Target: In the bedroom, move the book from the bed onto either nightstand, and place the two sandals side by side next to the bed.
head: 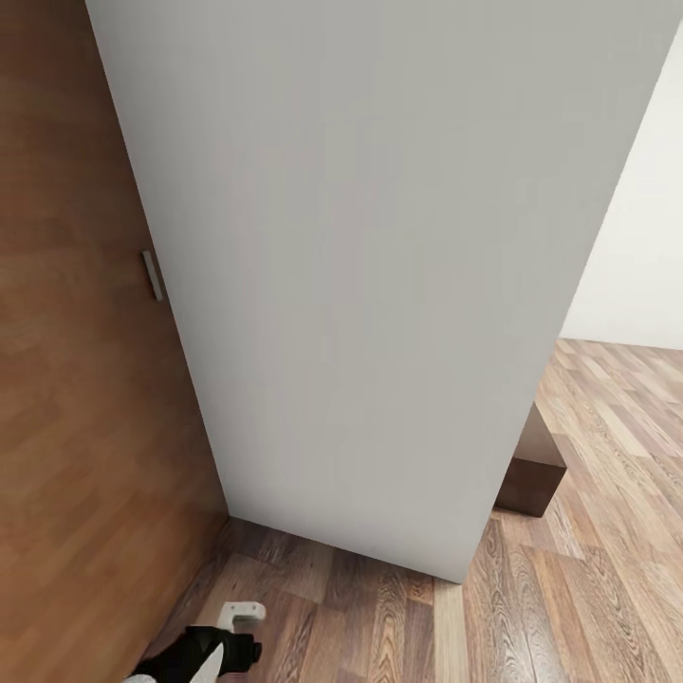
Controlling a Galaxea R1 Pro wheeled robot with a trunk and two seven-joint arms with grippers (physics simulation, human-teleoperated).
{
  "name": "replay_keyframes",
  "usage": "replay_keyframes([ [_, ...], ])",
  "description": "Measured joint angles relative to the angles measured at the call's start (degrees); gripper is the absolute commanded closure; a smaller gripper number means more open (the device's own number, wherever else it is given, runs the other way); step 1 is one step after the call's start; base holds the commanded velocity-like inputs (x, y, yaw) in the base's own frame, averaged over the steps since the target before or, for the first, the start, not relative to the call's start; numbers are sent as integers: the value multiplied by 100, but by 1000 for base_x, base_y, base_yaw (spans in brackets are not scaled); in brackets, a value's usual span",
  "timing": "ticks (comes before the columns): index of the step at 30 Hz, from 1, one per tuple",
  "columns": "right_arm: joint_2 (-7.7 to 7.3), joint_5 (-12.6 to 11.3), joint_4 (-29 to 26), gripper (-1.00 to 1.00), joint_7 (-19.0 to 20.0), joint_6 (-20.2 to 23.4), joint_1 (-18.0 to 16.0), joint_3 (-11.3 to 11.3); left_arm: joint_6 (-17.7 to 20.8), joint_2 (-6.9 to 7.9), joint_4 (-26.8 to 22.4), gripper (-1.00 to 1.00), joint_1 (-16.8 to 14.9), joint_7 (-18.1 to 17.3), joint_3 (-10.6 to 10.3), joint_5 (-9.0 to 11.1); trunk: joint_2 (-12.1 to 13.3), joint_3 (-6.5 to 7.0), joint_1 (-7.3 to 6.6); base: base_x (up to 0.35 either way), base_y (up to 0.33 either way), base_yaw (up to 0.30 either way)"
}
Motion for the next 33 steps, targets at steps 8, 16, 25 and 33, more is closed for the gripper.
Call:
replay_keyframes([
  [8, 3, 2, 12, -100, 0, -5, 0, 2, -194, -3, -77, -100, -105, 217, 27, 1, 0, 0, 0, 0, 0, 0],
  [16, 12, 2, 14, -100, 0, -7, 0, 5, -272, -4, -143, -100, -145, 366, 30, 4, 0, 0, 0, 0, 0, 0],
  [25, -10, 0, 22, -100, 0, -14, 0, -1, -301, -4, -289, -100, -337, 422, 34, -1, 0, 0, 0, 0, 0, 0],
  [33, 10, 5, 18, -100, 0, -19, 0, 1, -317, 7, -318, -100, -369, 374, 43, 0, 0, 0, 0, 0, 0, 0],
])
